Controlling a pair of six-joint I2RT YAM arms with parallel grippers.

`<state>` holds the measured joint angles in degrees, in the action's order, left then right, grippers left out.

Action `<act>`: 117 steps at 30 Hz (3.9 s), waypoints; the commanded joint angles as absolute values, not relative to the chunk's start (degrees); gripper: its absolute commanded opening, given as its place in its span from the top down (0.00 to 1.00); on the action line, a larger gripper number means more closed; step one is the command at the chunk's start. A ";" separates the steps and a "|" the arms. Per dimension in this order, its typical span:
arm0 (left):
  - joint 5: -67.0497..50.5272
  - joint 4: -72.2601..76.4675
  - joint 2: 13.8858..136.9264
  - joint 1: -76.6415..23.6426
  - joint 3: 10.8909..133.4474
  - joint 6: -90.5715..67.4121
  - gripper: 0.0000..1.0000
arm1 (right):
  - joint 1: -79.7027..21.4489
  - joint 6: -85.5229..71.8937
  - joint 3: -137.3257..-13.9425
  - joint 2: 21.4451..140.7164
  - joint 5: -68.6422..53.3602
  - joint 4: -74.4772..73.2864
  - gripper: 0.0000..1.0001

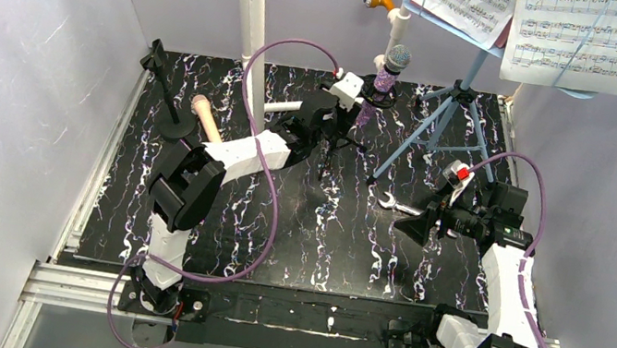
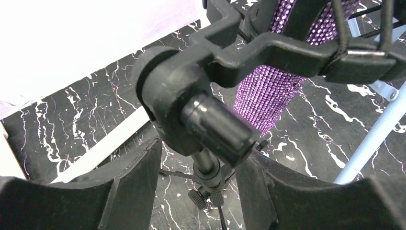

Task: Pack up the instrument practice props
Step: Pick up the microphone stand with the microphone from the center of the board, then place the microphone stand with the microphone at the center of the board.

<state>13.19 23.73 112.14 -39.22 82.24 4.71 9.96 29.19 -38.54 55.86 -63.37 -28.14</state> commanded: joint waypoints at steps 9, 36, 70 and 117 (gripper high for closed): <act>14.42 29.39 109.56 -39.01 83.15 4.74 0.70 | 9.71 30.15 -38.94 55.74 -64.25 -27.16 0.02; 0.58 32.17 86.66 -40.75 66.38 -4.54 1.00 | 9.67 30.22 -38.76 55.58 -64.12 -27.07 0.02; 20.78 46.30 74.66 -64.16 41.22 1.95 1.00 | 9.67 30.32 -38.43 55.80 -63.80 -26.90 0.02; 15.13 30.30 54.18 -64.16 29.59 -3.26 0.02 | 9.67 30.50 -38.41 56.32 -63.49 -26.90 0.02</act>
